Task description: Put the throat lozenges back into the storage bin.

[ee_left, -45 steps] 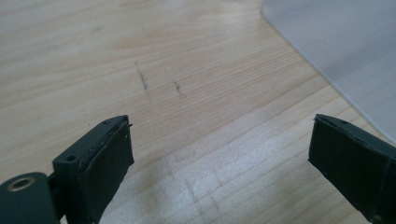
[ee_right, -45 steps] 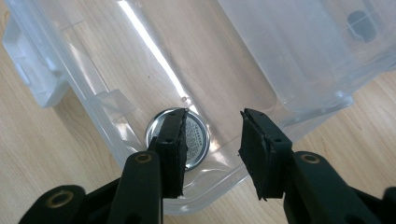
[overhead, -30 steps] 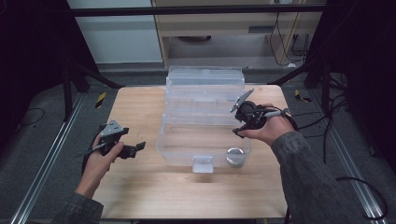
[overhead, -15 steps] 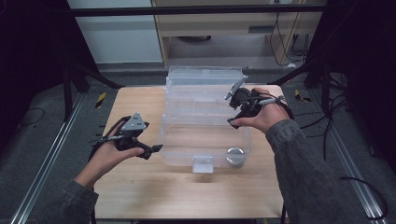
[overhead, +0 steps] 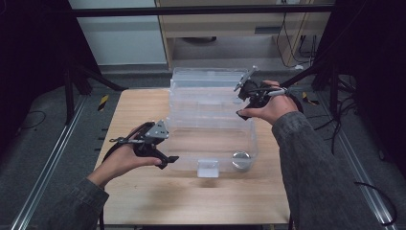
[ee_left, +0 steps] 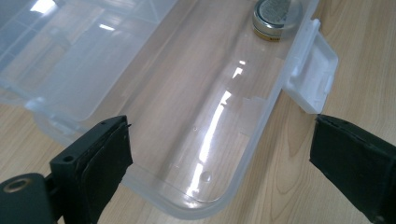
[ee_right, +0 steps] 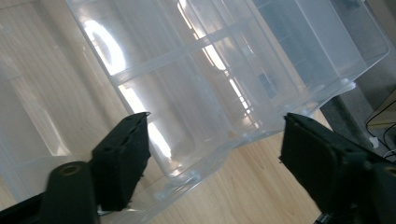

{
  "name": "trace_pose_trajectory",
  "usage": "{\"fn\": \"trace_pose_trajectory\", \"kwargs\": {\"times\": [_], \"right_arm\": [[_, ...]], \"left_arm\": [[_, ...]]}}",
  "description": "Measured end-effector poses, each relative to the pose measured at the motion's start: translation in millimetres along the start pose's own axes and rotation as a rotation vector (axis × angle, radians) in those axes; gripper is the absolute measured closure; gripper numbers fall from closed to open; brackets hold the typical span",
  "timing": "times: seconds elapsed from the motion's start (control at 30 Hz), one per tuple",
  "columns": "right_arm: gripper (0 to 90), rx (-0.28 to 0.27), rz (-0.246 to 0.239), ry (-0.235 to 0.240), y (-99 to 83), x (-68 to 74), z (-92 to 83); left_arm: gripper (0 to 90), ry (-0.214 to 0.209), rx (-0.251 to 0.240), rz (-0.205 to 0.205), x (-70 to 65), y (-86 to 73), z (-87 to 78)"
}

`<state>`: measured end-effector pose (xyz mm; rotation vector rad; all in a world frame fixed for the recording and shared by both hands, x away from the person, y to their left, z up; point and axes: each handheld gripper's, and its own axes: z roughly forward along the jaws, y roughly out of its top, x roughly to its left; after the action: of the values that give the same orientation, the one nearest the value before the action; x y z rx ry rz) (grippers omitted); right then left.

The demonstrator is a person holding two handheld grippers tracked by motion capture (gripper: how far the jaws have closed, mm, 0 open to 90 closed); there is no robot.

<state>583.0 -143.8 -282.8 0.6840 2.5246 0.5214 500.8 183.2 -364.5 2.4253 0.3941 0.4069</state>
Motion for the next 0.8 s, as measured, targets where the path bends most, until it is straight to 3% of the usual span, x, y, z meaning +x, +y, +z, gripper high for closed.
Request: {"fn": "trace_pose_trajectory", "kwargs": {"times": [0.27, 0.53, 0.8], "right_arm": [[37.5, 0.018, -0.036, -0.016, 15.0, -7.4, -1.6], [32.0, 0.028, -0.044, -0.015, 22.9, -14.6, 0.4], [35.2, 0.029, -0.066, -0.01, 23.0, -17.5, 7.6]], "left_arm": [[6.6, -0.031, 0.011, 0.021, -2.0, -2.1, 10.8], [9.1, -0.046, 0.021, 0.048, -4.7, -1.8, 18.9], [13.5, -0.058, 0.028, 0.064, -5.7, -3.4, 24.0]]}}
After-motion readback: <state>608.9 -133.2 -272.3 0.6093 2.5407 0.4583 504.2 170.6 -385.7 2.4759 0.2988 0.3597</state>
